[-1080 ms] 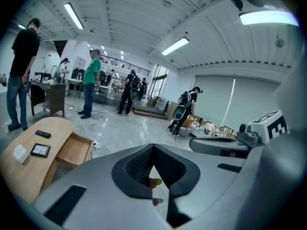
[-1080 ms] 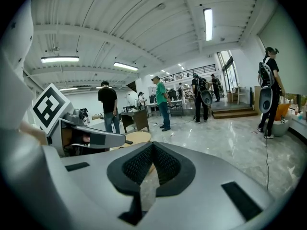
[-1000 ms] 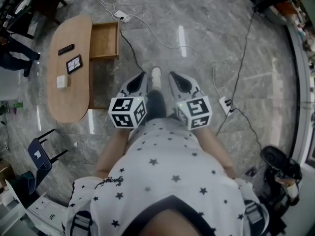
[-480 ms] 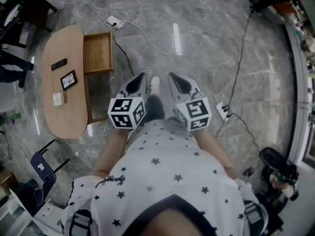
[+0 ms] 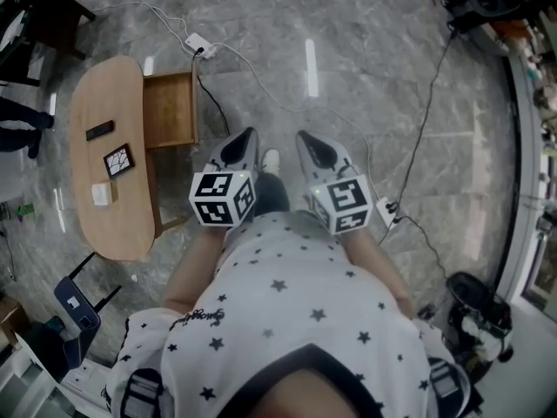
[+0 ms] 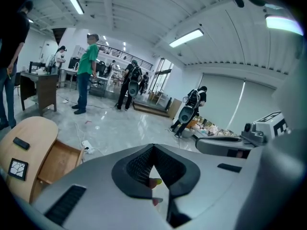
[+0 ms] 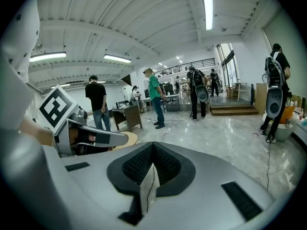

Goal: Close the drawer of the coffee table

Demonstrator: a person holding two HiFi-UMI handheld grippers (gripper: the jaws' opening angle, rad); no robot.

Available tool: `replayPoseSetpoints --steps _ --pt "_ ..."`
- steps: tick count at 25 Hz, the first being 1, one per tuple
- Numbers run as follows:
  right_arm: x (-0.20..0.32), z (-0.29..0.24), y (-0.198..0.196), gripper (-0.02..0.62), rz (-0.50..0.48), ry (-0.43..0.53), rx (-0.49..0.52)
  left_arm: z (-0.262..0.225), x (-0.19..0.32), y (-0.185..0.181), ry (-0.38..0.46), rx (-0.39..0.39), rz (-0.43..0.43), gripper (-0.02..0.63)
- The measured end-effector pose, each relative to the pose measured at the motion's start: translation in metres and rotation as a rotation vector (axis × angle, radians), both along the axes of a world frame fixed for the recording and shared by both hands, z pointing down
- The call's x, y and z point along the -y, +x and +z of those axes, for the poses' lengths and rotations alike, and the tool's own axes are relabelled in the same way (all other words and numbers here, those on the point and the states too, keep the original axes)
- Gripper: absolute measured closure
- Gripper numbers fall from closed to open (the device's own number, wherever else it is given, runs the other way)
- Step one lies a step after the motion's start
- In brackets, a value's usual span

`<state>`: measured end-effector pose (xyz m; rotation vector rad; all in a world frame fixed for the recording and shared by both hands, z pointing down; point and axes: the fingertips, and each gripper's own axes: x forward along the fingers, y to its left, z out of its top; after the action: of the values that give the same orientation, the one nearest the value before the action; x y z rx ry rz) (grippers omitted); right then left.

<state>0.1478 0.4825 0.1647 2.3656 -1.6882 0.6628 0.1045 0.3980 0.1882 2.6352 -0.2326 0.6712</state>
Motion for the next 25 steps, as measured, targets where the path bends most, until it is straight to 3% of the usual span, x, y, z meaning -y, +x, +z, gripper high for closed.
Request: replayPoseSetpoints --steps 12,25 --pt "0.096 -0.002 0.081 0.589 -0.066 0.006 0.013 -0.005 0.09 0.079 0.018 -0.025 -0.057 0.6" --pt "0.187 0.009 0.104 0.589 -0.249 -0.027 0.026 0.006 0.178 0.087 0.006 -0.012 -0.246 0.6"
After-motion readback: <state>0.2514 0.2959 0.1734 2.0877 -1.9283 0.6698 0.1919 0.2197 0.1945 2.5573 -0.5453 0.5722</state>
